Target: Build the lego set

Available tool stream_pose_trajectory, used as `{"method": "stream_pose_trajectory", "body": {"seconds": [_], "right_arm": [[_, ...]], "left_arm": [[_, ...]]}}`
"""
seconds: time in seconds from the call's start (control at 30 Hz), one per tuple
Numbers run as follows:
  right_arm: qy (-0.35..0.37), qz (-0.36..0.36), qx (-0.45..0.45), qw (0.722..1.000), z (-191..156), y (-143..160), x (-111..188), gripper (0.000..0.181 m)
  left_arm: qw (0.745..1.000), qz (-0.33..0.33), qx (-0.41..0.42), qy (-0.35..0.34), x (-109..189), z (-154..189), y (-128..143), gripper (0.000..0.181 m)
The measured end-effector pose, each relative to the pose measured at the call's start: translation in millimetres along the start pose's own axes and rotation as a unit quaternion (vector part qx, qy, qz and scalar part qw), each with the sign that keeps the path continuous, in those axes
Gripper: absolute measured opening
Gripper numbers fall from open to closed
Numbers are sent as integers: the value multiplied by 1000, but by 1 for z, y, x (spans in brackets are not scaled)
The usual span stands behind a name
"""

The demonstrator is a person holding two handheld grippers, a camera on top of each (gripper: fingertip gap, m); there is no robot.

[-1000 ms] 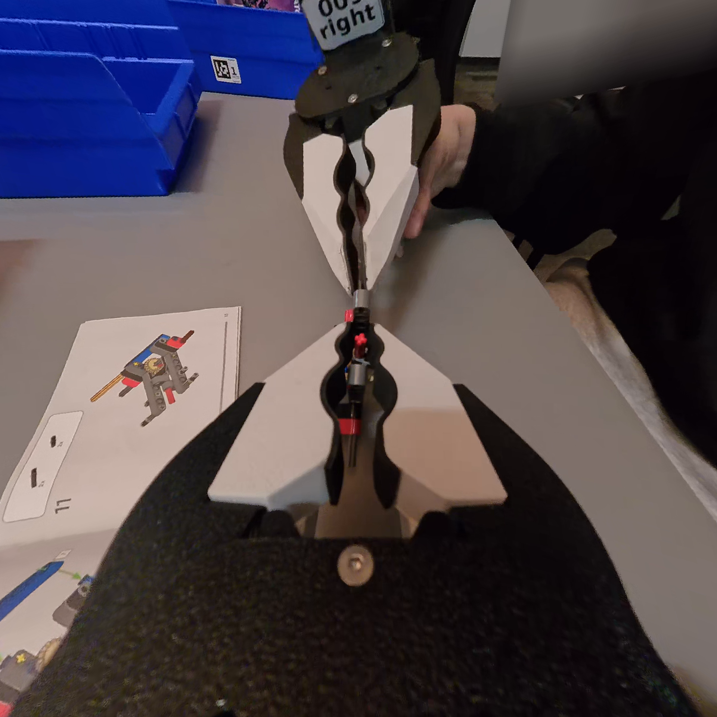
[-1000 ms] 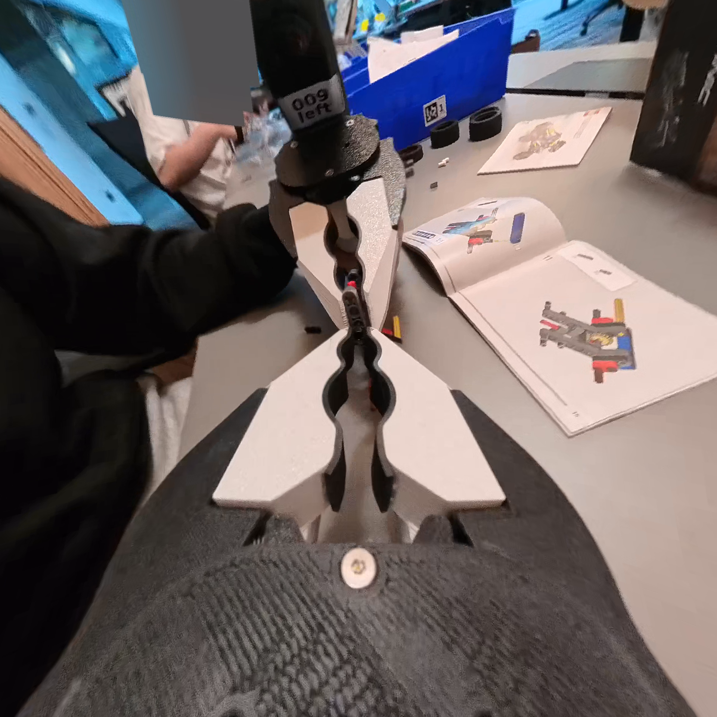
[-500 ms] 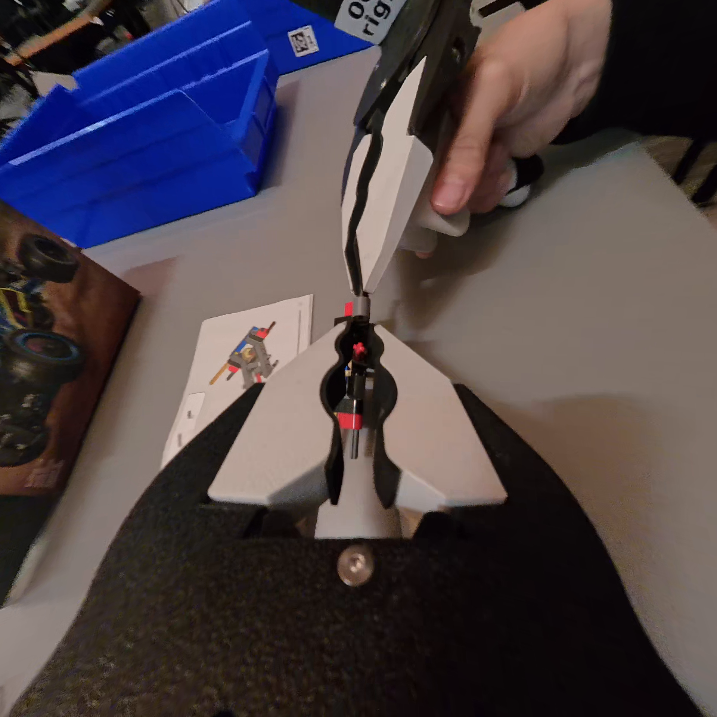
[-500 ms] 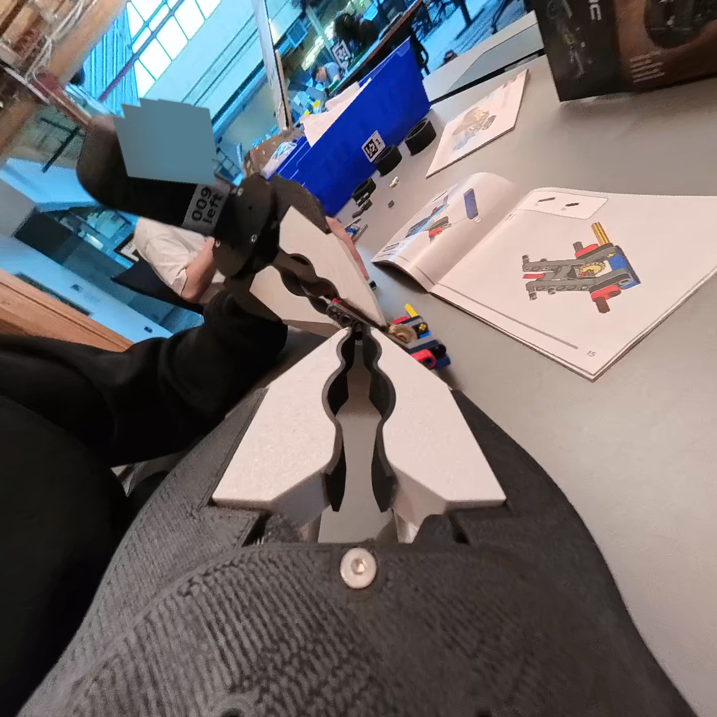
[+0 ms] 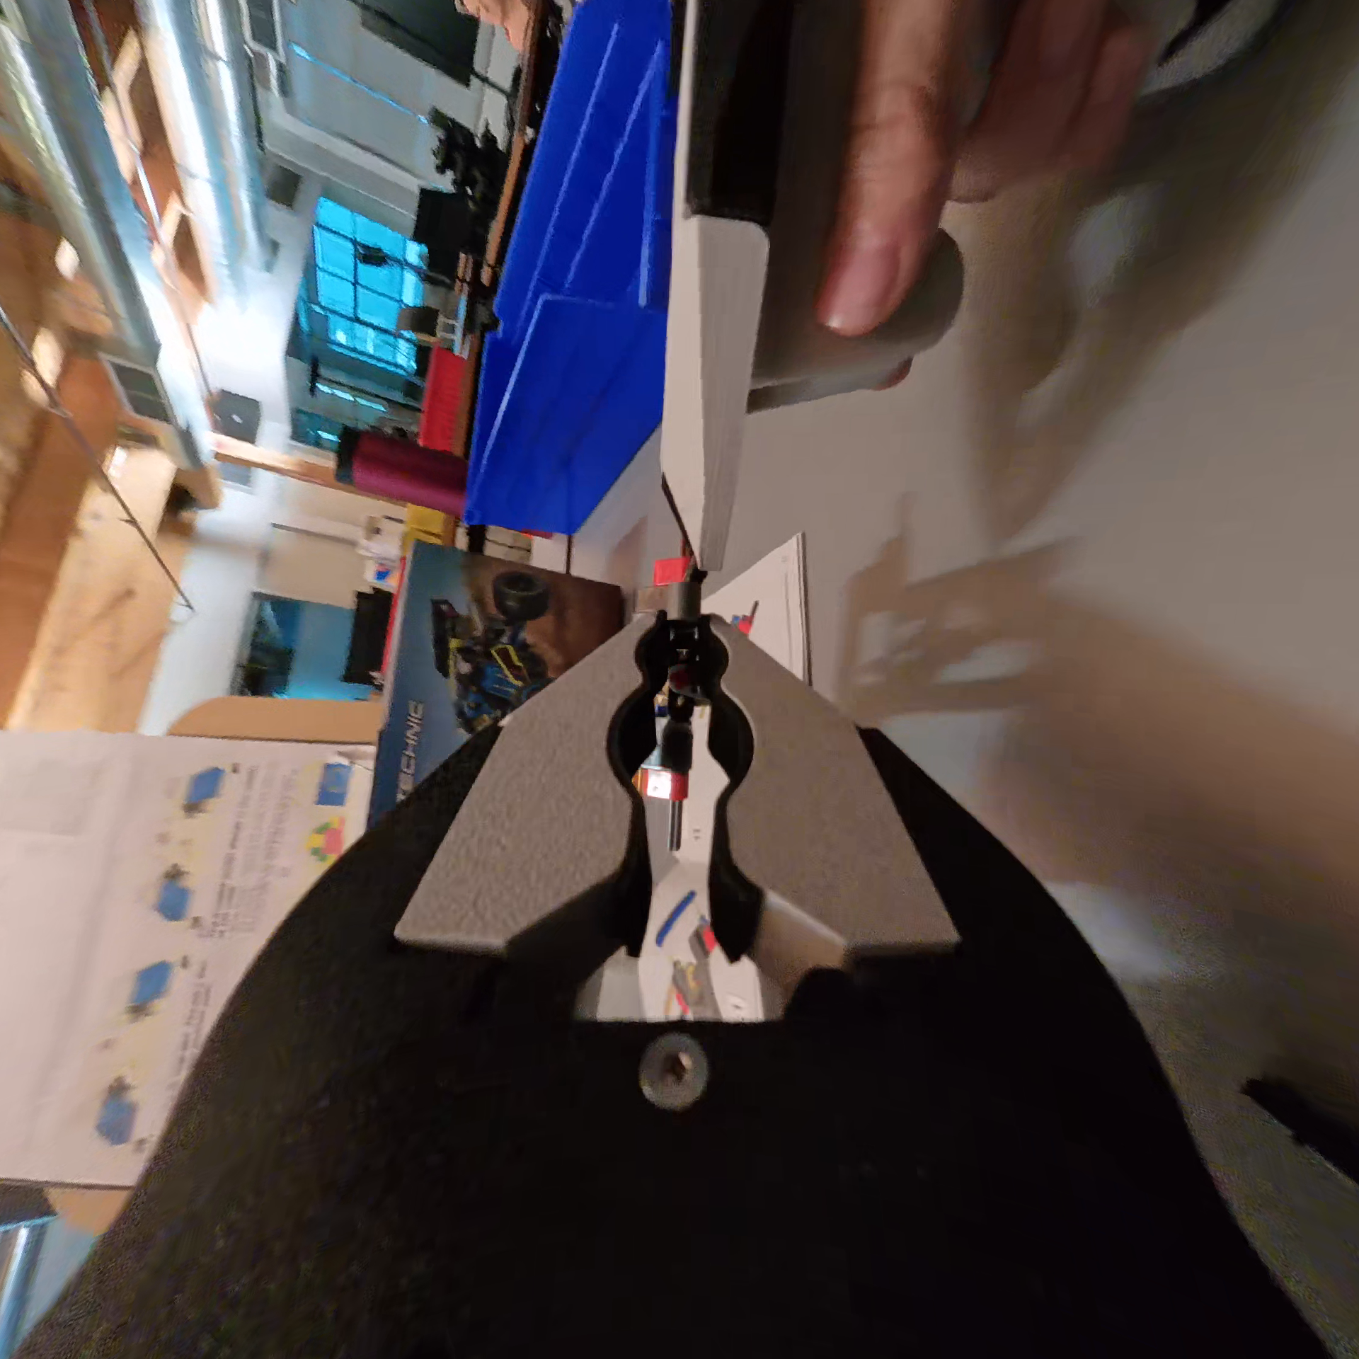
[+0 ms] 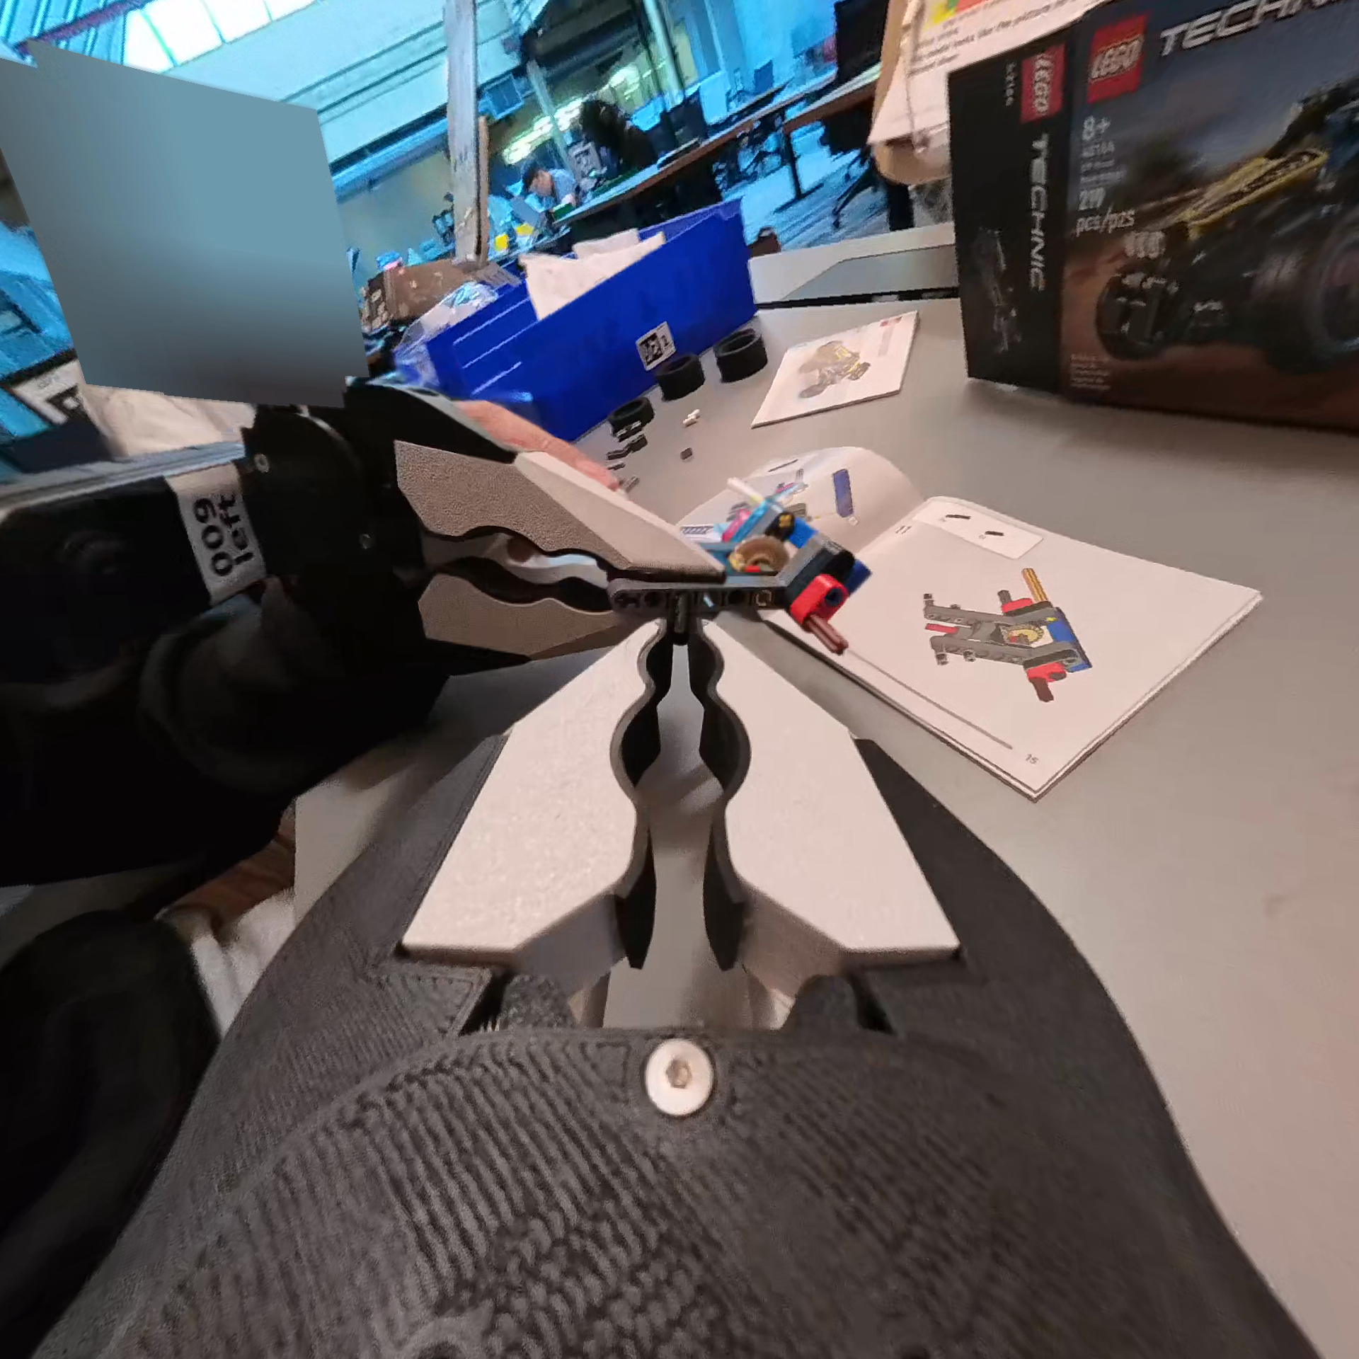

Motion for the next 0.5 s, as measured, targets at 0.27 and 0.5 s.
{"method": "stream_pose_trajectory", "body": {"seconds": [0.27, 0.5], "right_arm": [[-70, -26, -18, 997, -5, -1, 8, 3], [2, -125, 137, 983, -8, 2, 11, 3]], "left_arm": [[998, 42, -37, -9, 6, -1, -11, 4], [988, -1, -155, -15, 3, 10, -14, 4]]}}
Point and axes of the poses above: each gripper's, where its closed fingertips meet, x back along the fingers, y out of its underside, z = x × y across the jaws, the point moved 5 cm from there along x, back along the fingers, and after that the axes turned 4 degrees about -y, right-handed, at the moved point
